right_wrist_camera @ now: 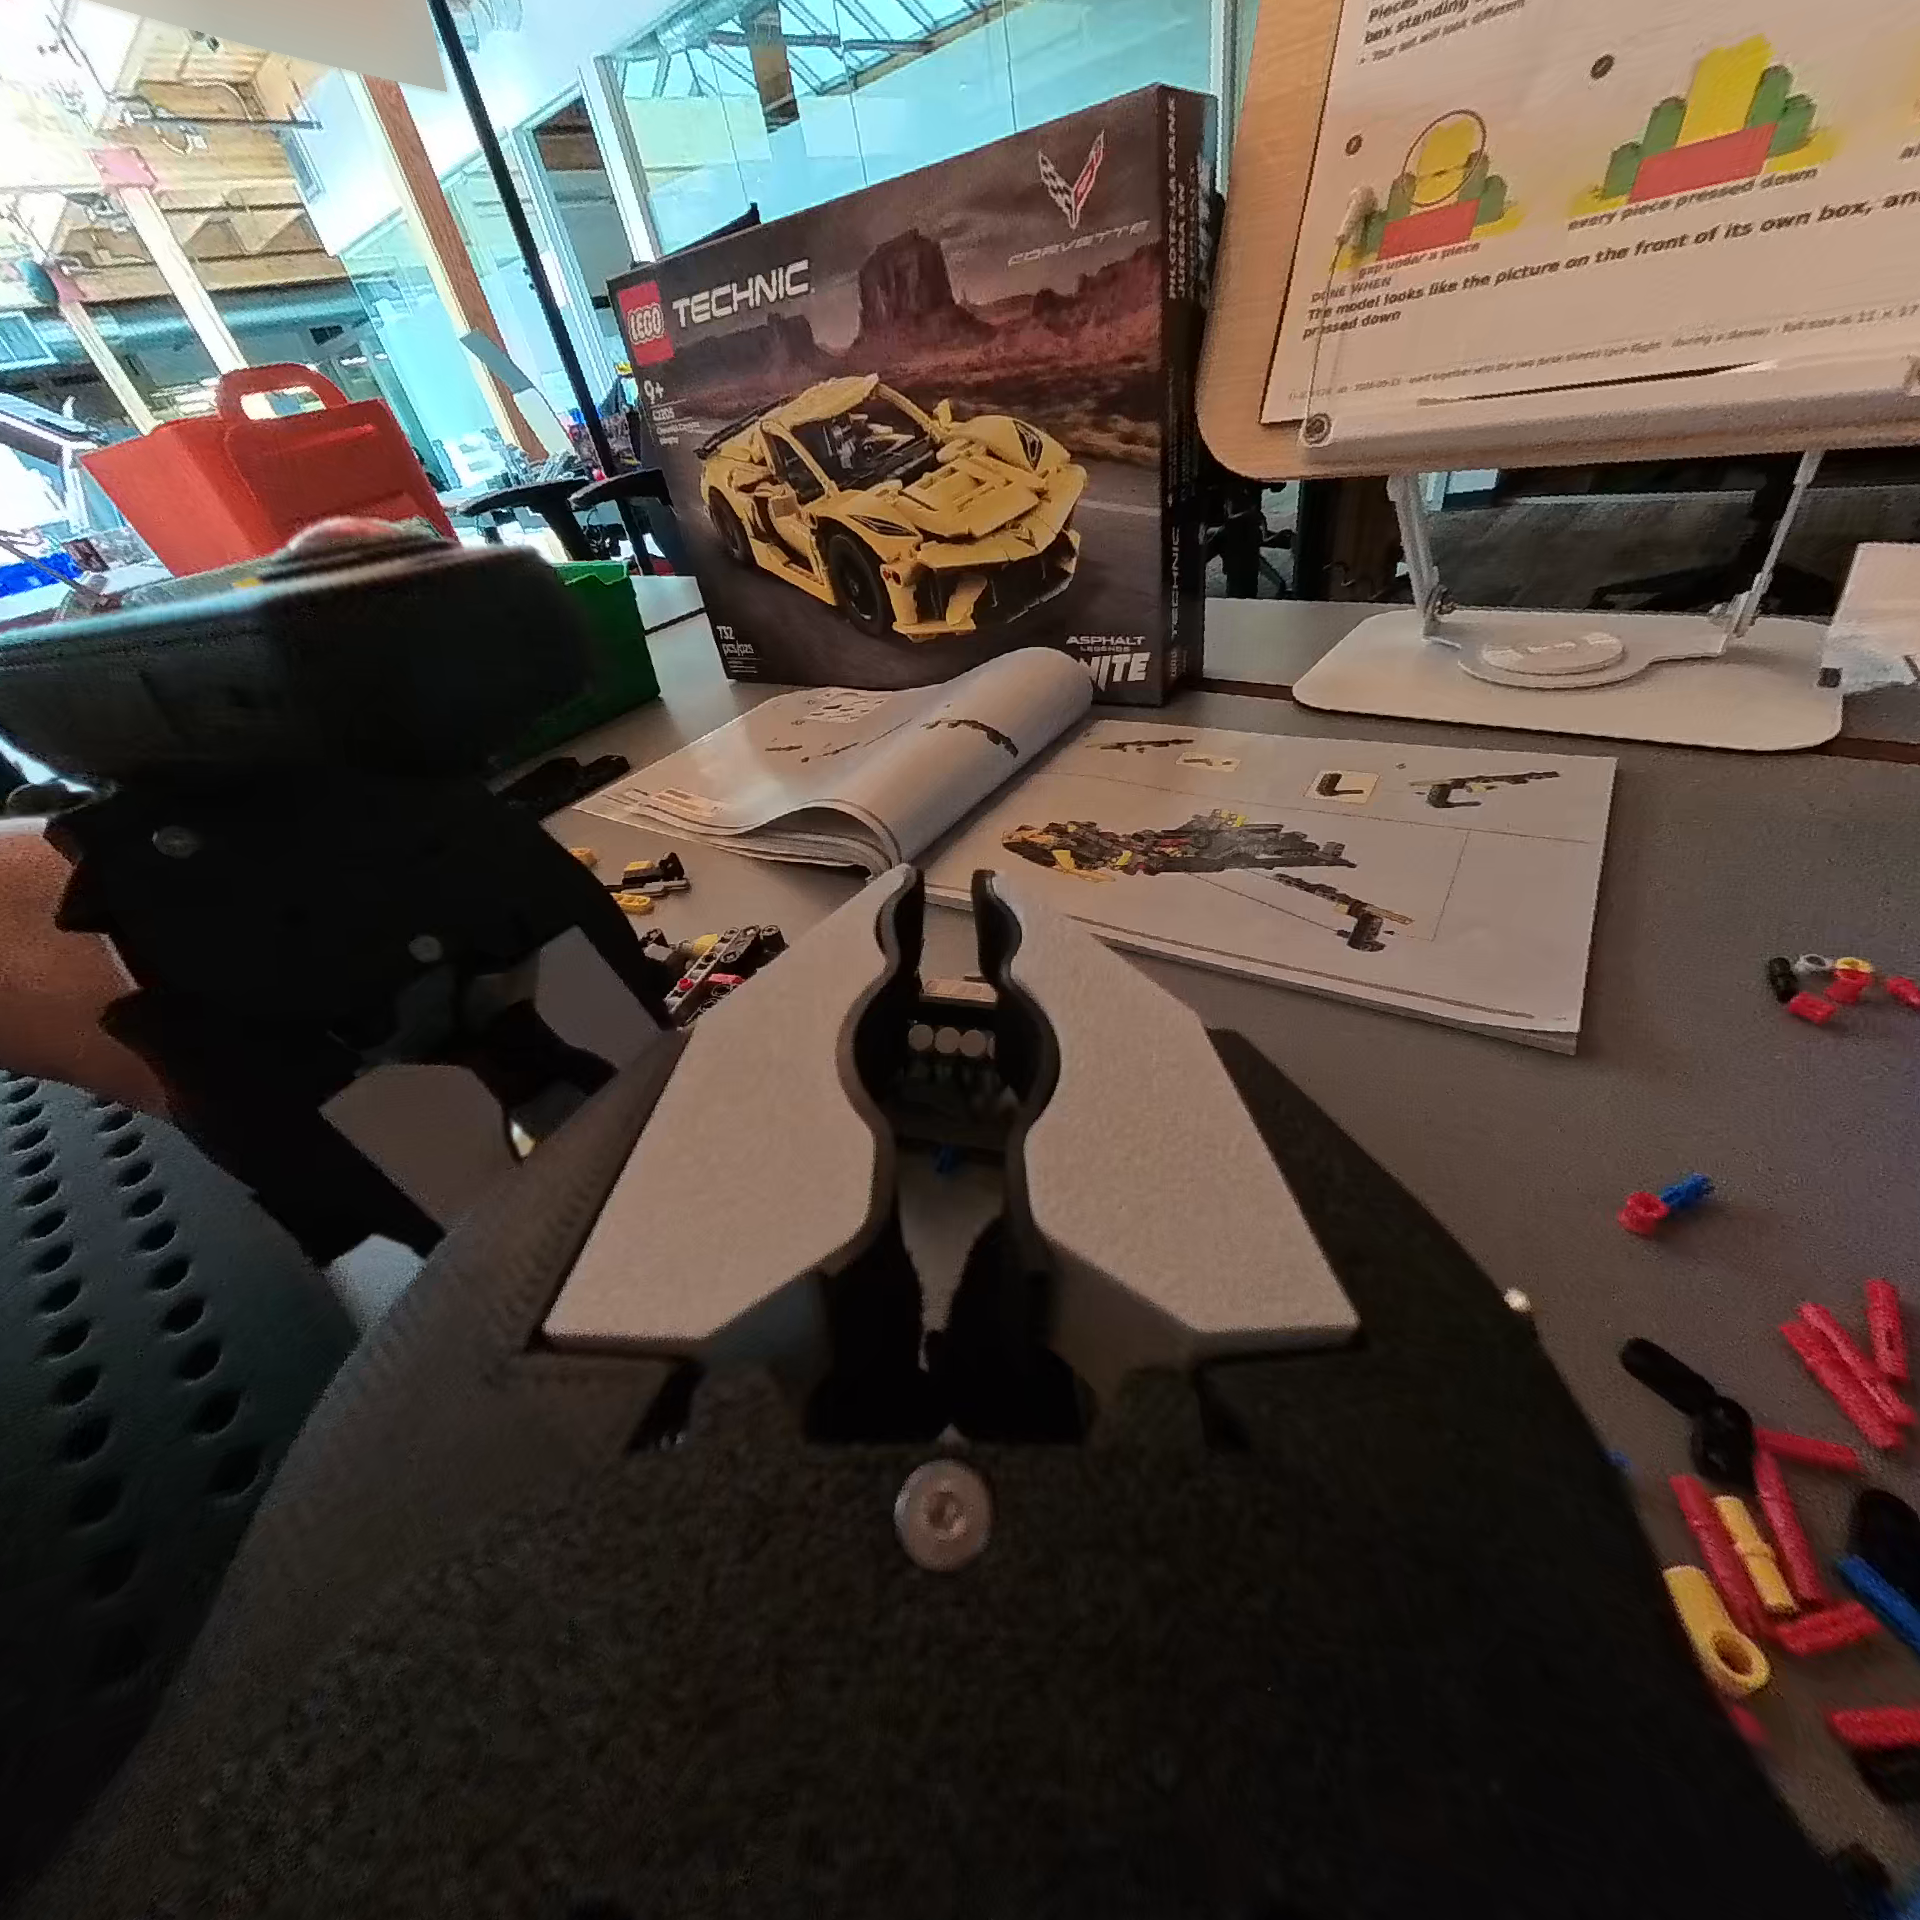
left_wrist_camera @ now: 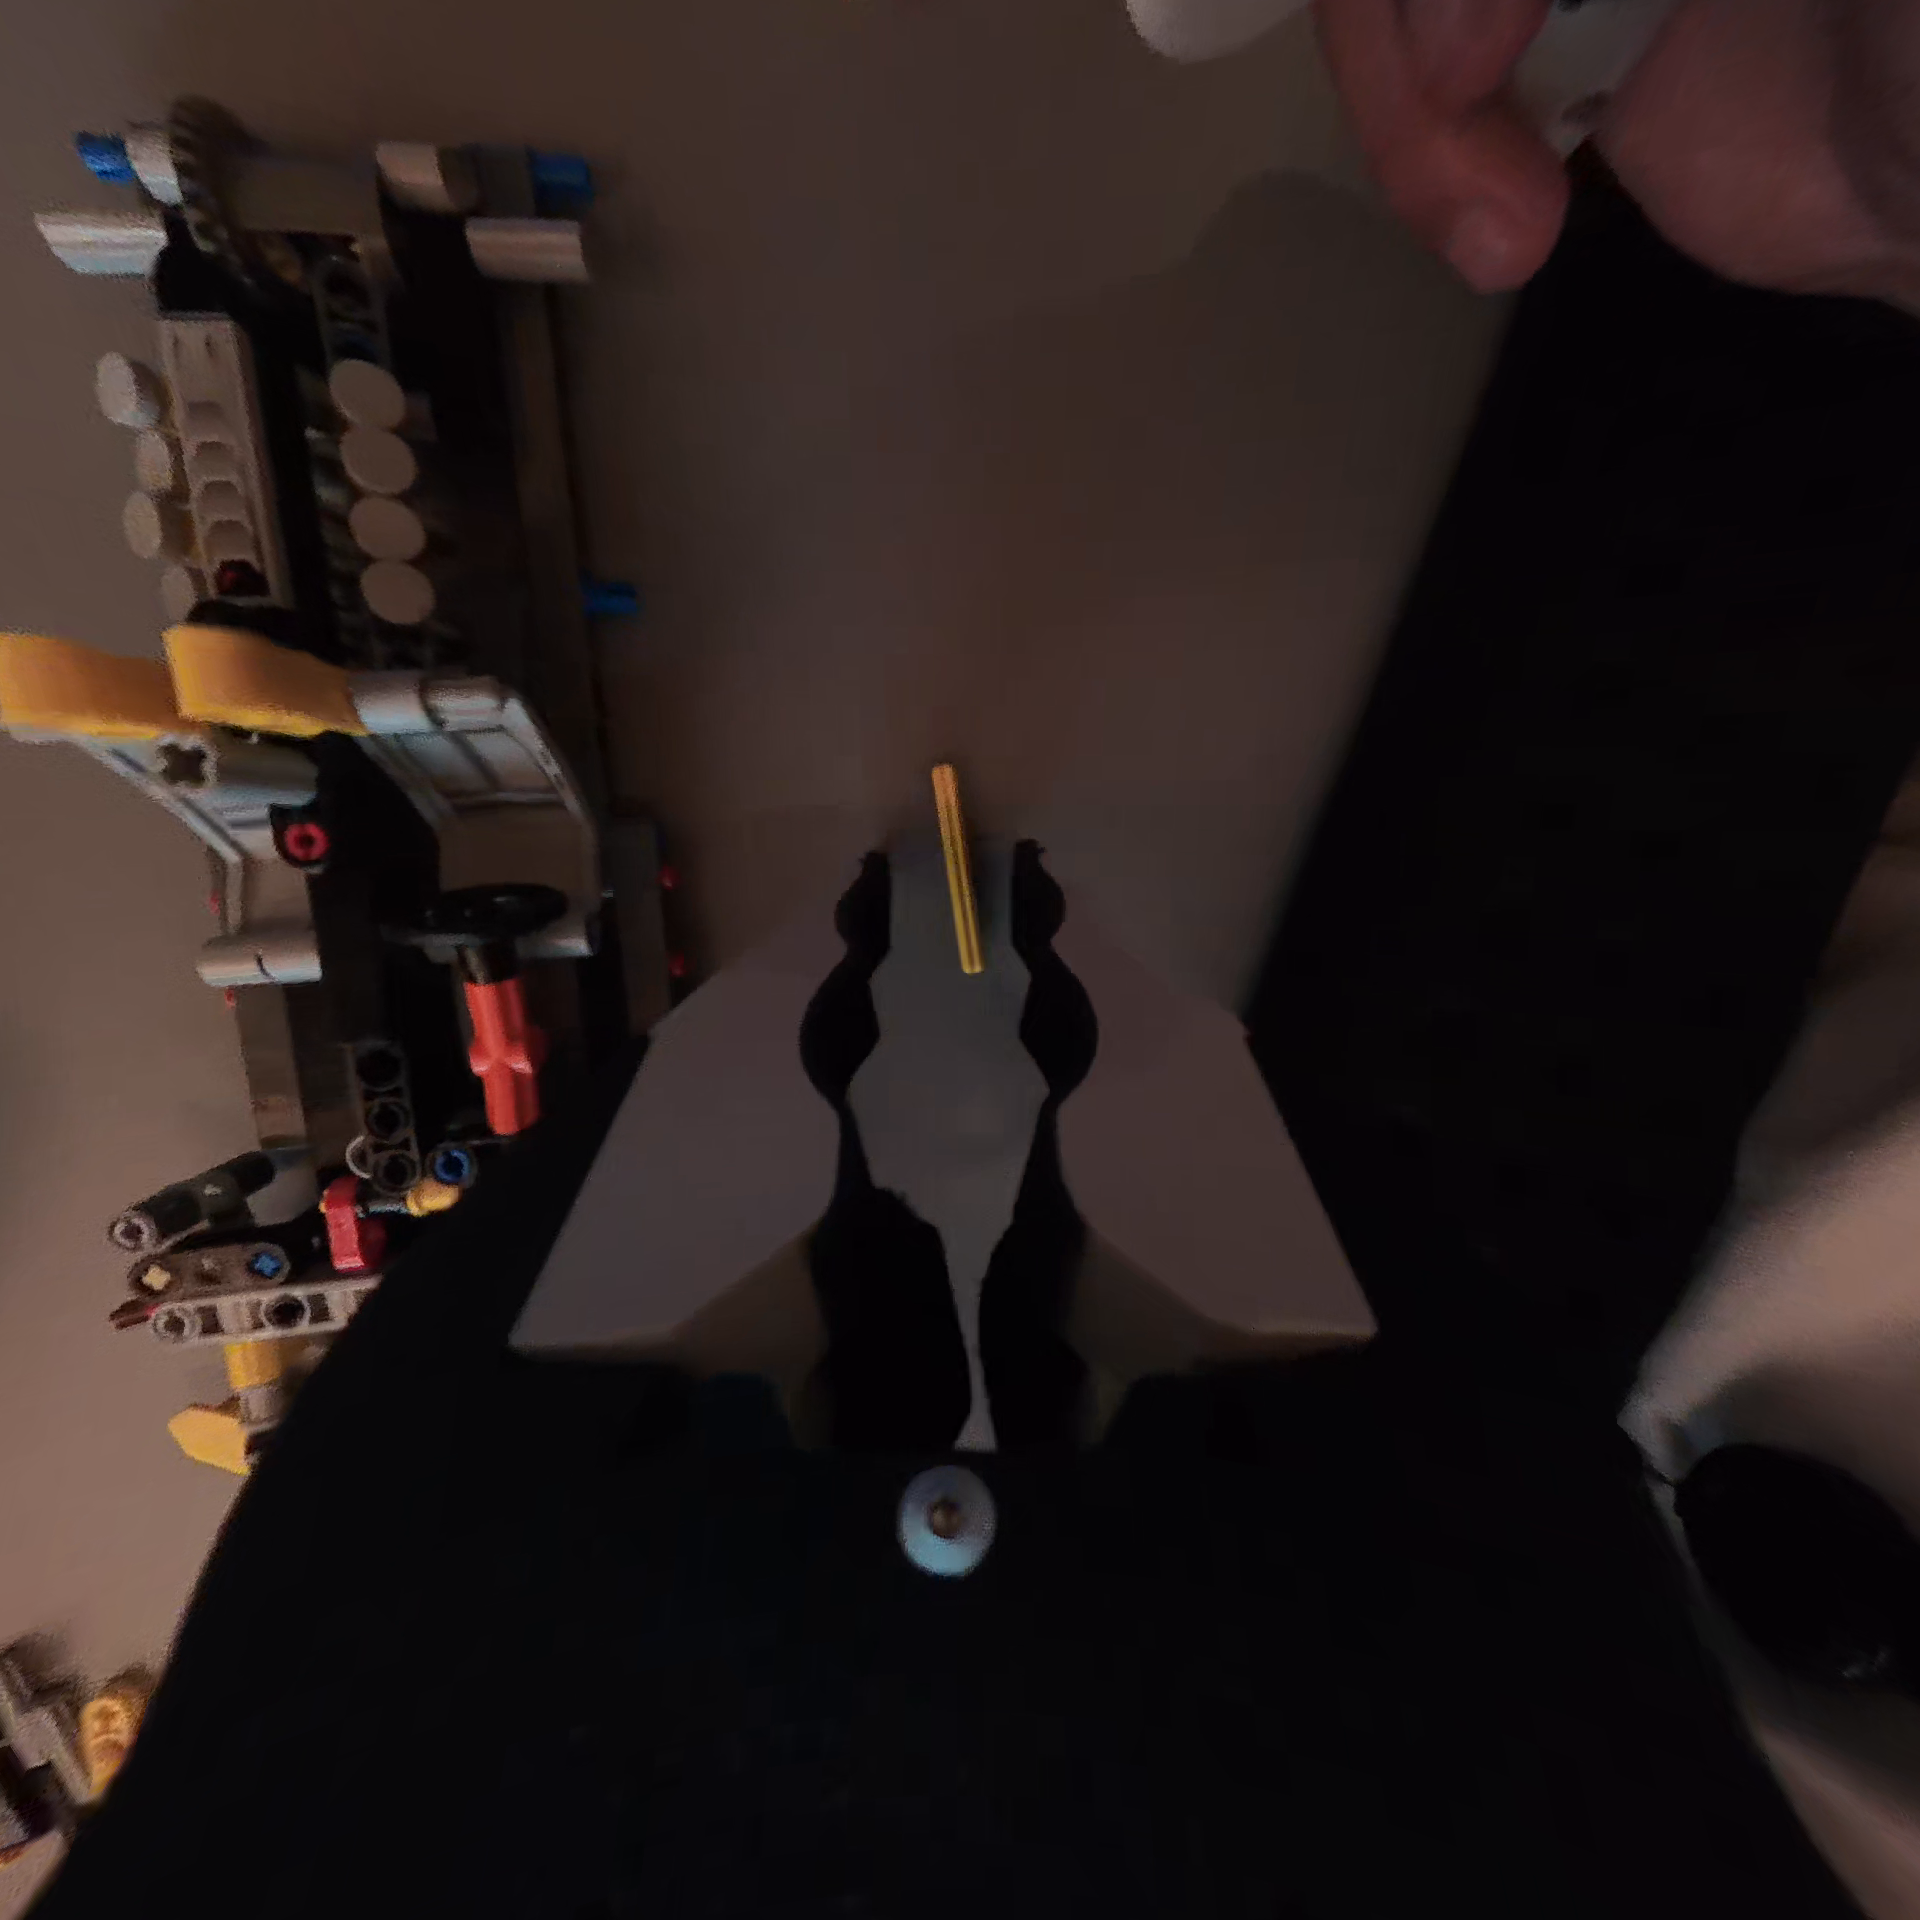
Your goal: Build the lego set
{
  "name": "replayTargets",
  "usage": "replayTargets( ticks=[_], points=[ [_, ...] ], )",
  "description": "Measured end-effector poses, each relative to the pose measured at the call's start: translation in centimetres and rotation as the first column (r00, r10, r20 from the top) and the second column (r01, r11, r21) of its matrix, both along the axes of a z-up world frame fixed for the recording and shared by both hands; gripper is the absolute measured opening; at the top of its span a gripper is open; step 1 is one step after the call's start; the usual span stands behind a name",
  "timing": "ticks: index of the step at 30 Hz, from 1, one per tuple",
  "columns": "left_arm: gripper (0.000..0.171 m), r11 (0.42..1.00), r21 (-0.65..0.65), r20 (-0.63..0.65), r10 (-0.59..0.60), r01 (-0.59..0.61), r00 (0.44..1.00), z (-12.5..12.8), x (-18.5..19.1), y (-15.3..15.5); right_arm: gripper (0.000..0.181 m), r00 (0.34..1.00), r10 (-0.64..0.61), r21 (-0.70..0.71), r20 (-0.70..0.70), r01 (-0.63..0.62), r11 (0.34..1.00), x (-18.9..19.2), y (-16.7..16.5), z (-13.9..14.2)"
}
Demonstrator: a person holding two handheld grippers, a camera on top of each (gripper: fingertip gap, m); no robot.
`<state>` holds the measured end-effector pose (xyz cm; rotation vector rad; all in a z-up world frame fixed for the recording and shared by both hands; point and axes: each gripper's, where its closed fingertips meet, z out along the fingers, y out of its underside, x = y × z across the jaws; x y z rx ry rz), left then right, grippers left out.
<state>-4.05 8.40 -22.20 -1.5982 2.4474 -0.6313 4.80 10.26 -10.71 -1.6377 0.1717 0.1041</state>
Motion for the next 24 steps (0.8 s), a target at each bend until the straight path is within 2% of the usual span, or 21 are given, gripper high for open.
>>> replayTargets(
  ticks=[4,6,8,11,14,17,19,21,22,24],
  points=[
    [0.025,0.981,-0.169,0.125,0.114,-0.092,0.986,3.4,-0.8,0.9,0.008,1.0,-0.007,0.0,-0.003,0.007,1.0,0.2,-0.1,0.0],
    [0.033,0.958,-0.232,0.18,0.21,-0.167,0.961,5.3,-2.5,3.0,0.008,1.0,-0.012,-0.001,-0.002,0.012,1.0,0.4,0.0,-0.1],
    [0.036,0.921,-0.28,0.247,0.34,-0.269,0.907,6.9,-4.9,6.4,0.008,1.0,-0.011,-0.017,0.007,0.011,1.0,0.3,0.2,-0.3],
    [0.037,0.848,-0.276,0.329,0.526,-0.453,0.784,8.3,-9.8,13.0,0.008,1.0,0.006,-0.05,0.029,-0.005,0.999,0.0,0.9,-0.9],
    [0.037,0.786,-0.119,0.373,0.602,-0.607,0.706,7.5,-15.0,19.7,0.007,0.998,0.032,-0.083,0.045,-0.028,0.996,-0.5,1.8,-1.5],
    [0.035,0.739,0.015,0.362,0.624,-0.674,0.693,6.2,-18.7,24.0,0.007,0.997,0.054,-0.118,0.055,-0.048,0.992,-1.0,2.6,-2.1],
    [0.034,0.725,-0.003,0.315,0.654,-0.689,0.688,5.3,-19.6,24.9,0.007,0.995,0.05,-0.146,0.083,-0.038,0.989,-1.1,2.7,-2.7],
    [0.034,0.753,-0.069,0.299,0.641,-0.654,0.707,5.0,-18.6,24.1,0.006,0.994,0.038,-0.147,0.106,-0.022,0.989,-0.9,2.7,-2.7],
    [0.031,0.788,-0.08,0.304,0.603,-0.611,0.738,5.0,-17.5,23.5,0.005,0.993,0.034,-0.145,0.11,-0.018,0.989,-0.9,2.7,-2.7],
    [0.021,0.866,0.0,0.324,0.473,-0.5,0.819,4.6,-15.3,22.6,0.005,0.994,0.027,-0.148,0.106,-0.011,0.989,-0.7,2.8,-2.8]
  ],
)
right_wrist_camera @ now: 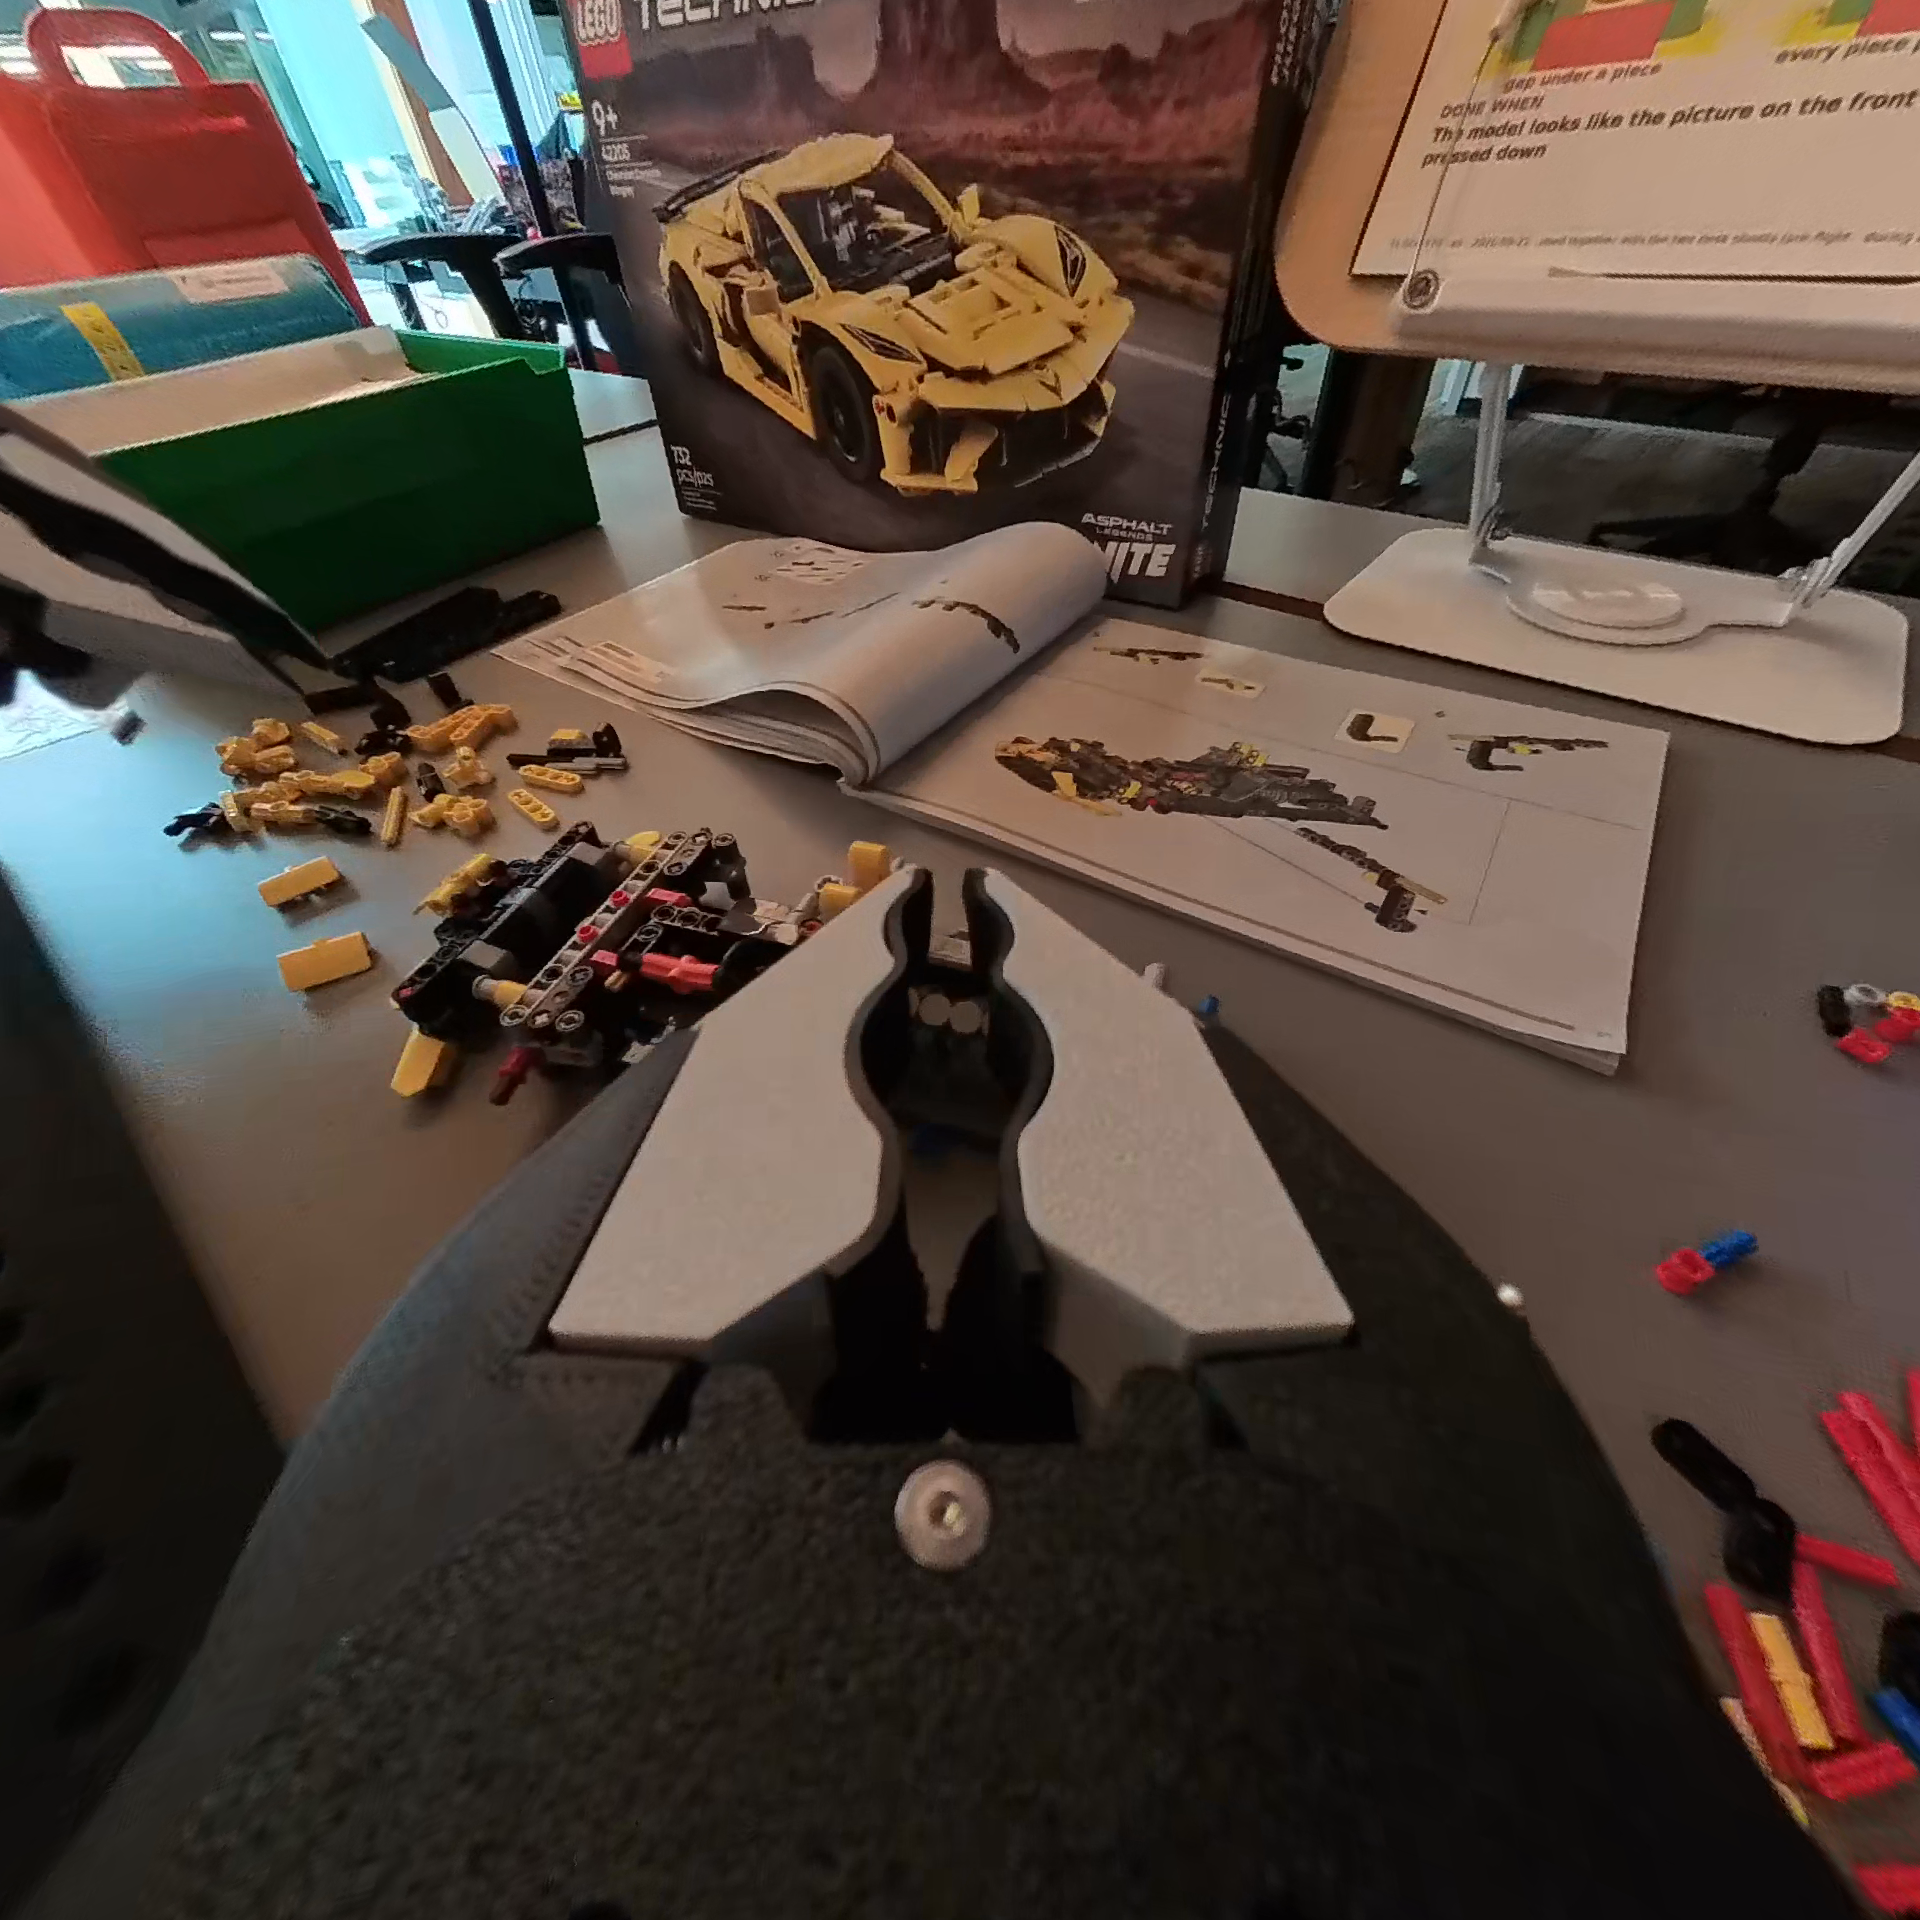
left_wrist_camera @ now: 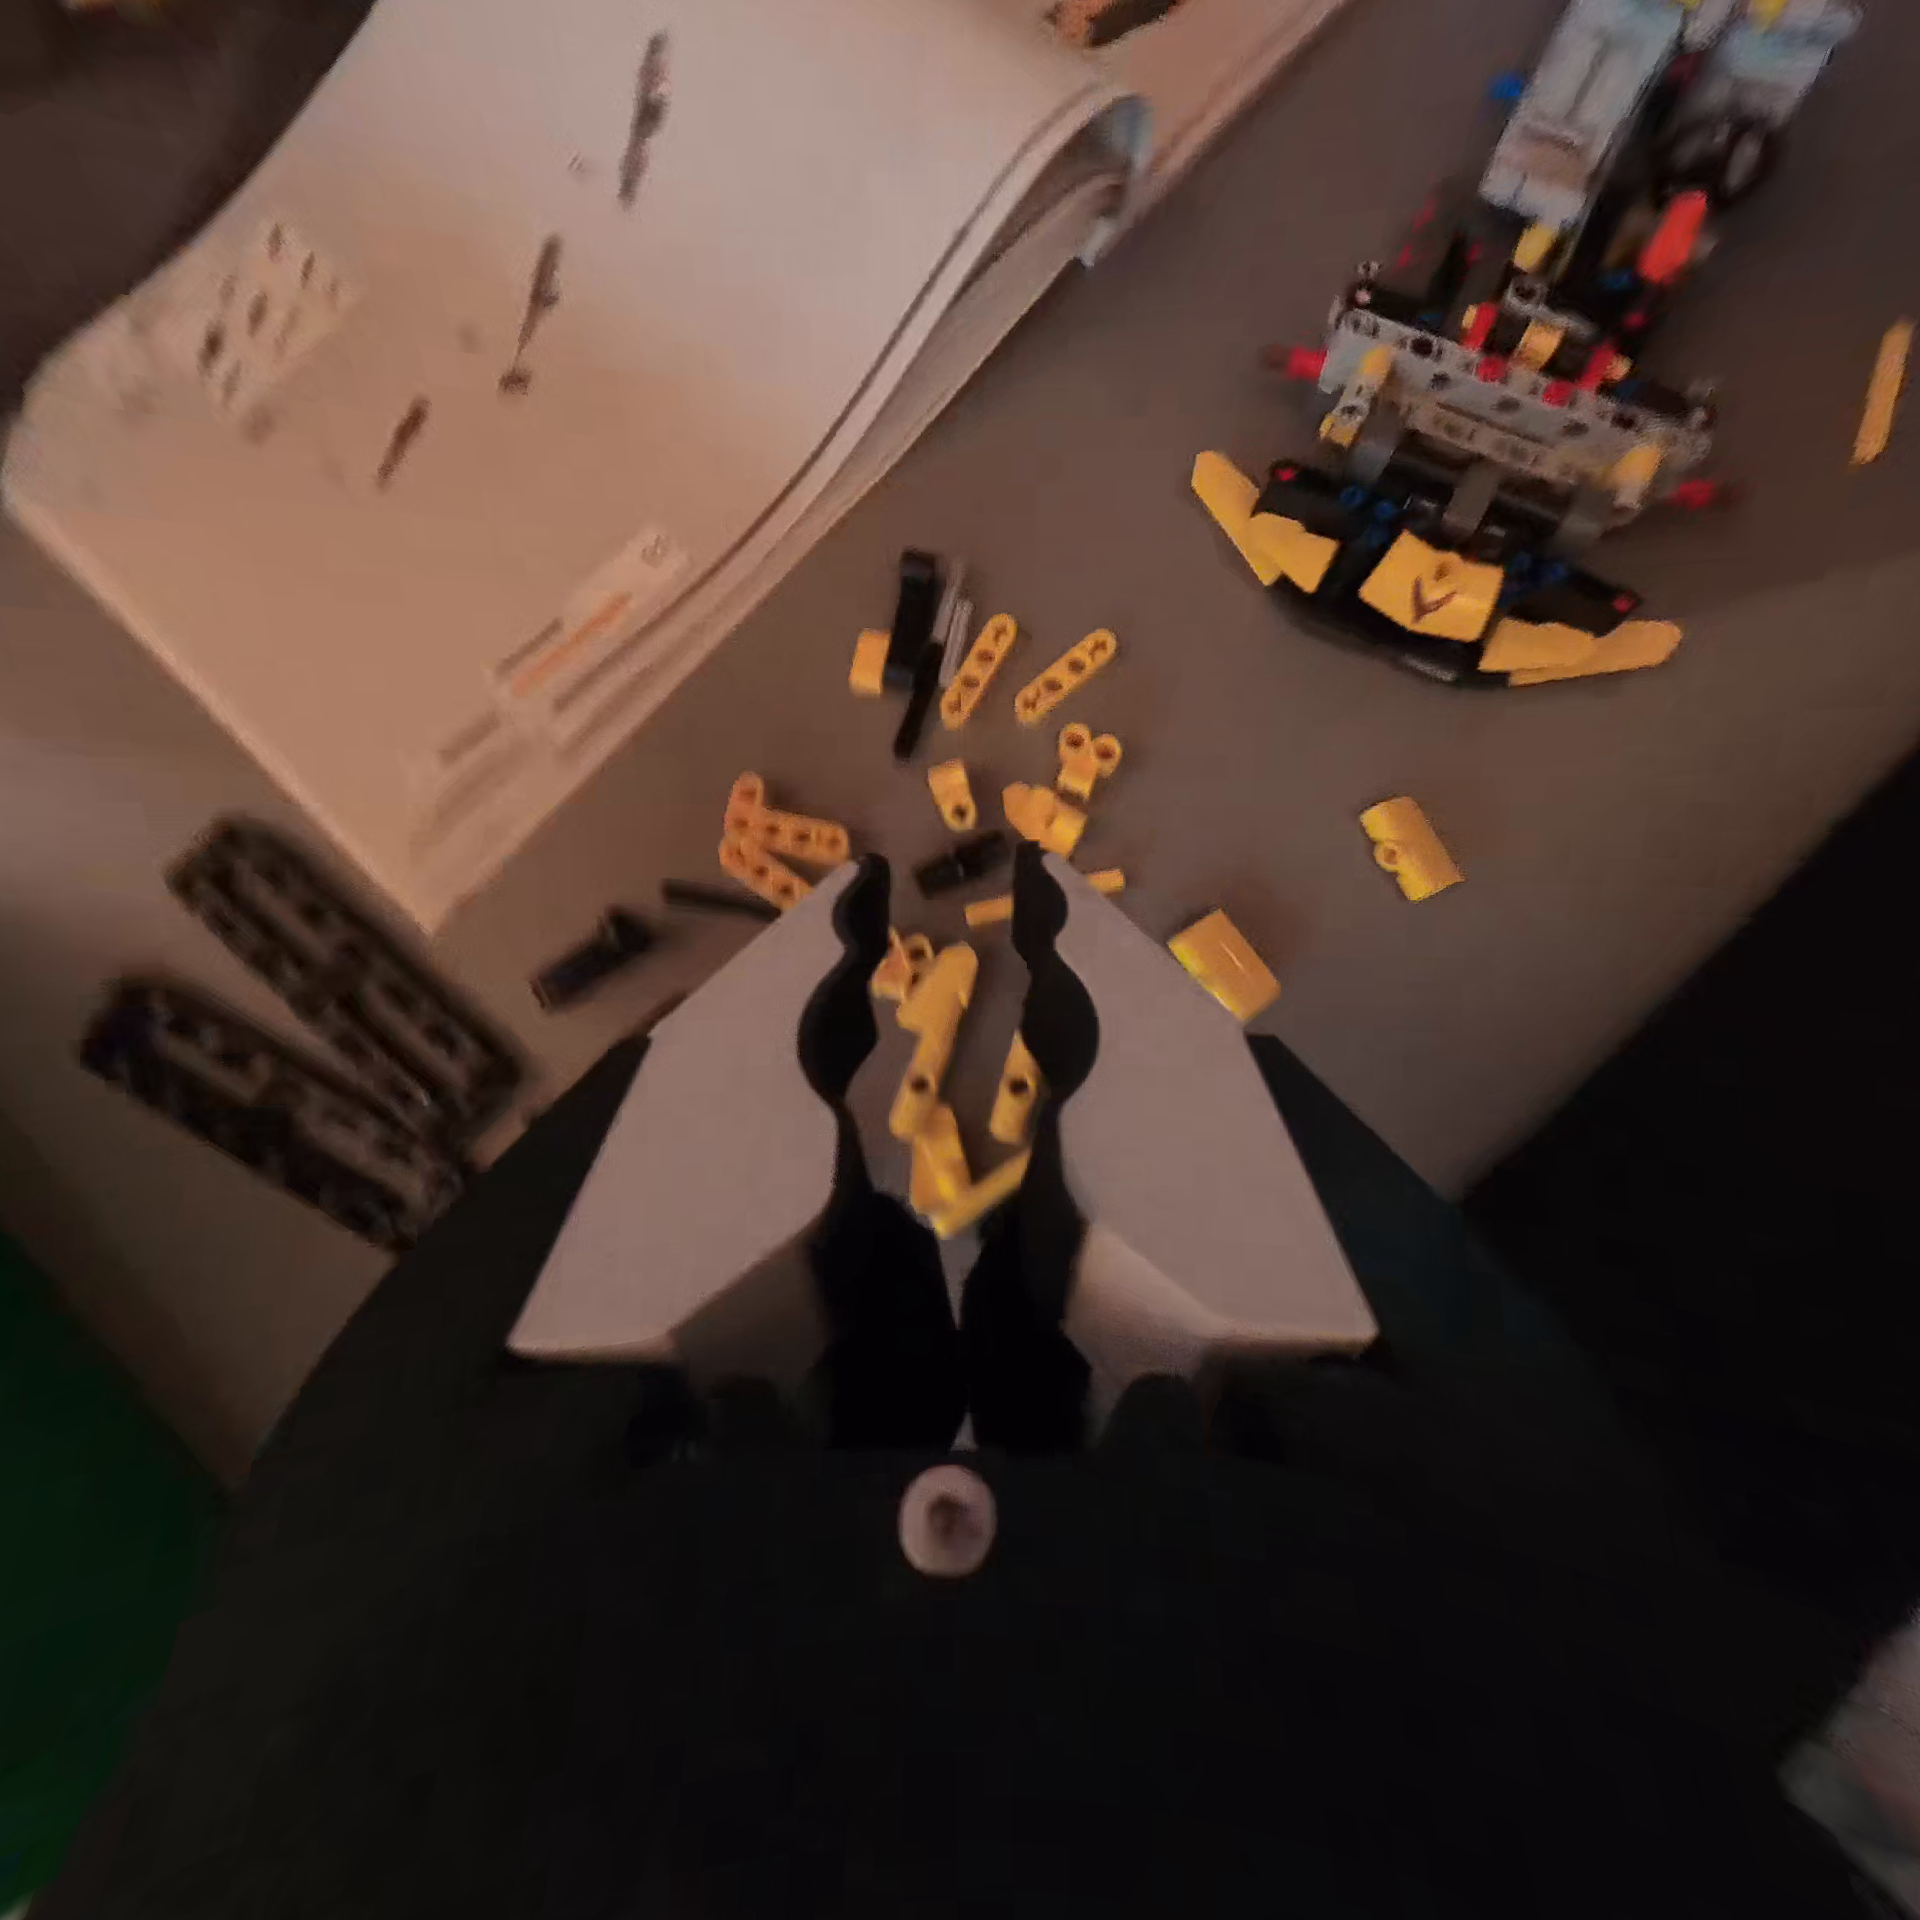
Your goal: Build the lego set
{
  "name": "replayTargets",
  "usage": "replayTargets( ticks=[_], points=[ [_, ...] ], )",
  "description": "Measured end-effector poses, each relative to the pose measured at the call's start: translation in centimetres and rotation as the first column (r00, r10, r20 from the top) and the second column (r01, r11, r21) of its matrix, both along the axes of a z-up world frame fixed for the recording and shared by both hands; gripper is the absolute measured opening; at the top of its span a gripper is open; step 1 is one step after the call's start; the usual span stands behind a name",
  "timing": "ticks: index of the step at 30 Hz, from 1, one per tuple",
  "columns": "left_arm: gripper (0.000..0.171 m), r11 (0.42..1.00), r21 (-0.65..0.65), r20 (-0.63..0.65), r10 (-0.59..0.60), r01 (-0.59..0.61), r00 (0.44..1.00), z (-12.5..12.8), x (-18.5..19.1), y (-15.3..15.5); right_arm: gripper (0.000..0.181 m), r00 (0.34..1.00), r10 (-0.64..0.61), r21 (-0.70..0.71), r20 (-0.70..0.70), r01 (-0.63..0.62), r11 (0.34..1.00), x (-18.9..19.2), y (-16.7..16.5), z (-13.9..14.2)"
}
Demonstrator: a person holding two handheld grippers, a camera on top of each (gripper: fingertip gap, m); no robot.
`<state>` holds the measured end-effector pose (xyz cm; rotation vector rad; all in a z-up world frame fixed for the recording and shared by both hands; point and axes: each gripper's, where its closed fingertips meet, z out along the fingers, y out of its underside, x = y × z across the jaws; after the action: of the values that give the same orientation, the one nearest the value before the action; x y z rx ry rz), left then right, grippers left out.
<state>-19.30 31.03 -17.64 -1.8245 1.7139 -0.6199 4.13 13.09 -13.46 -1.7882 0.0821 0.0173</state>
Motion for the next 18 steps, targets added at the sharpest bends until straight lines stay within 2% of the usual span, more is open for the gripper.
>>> replayTargets(
  ticks=[2,3,7,12,18],
  points=[
    [0.018,0.991,0.109,-0.058,-0.072,0.078,0.996,-0.5,2.4,0.6,0.006,1.0,-0.001,-0.005,-0.013,0.001,1.0,0.1,0.0,-0.1],
    [0.017,0.987,0.119,-0.079,-0.099,0.108,0.992,-0.8,3.6,0.6,0.006,1.0,-0.003,-0.003,-0.015,0.003,1.0,0.1,0.0,-0.1],
    [0.009,0.976,-0.041,-0.1,-0.218,0.215,0.971,-2.1,7.4,-1.0,0.006,1.0,-0.018,0.016,-0.026,0.018,1.0,0.5,-0.4,0.2],
    [0.011,0.974,0.006,-0.215,-0.221,0.228,0.951,-4.5,8.2,0.4,0.006,0.998,-0.032,0.035,-0.057,0.034,0.999,1.0,-0.6,0.5],
    [0.013,0.974,-0.001,-0.222,-0.22,0.225,0.95,-4.6,8.5,0.5,0.006,0.996,-0.011,0.035,-0.089,0.014,0.999,0.9,-0.5,0.4]
  ],
)
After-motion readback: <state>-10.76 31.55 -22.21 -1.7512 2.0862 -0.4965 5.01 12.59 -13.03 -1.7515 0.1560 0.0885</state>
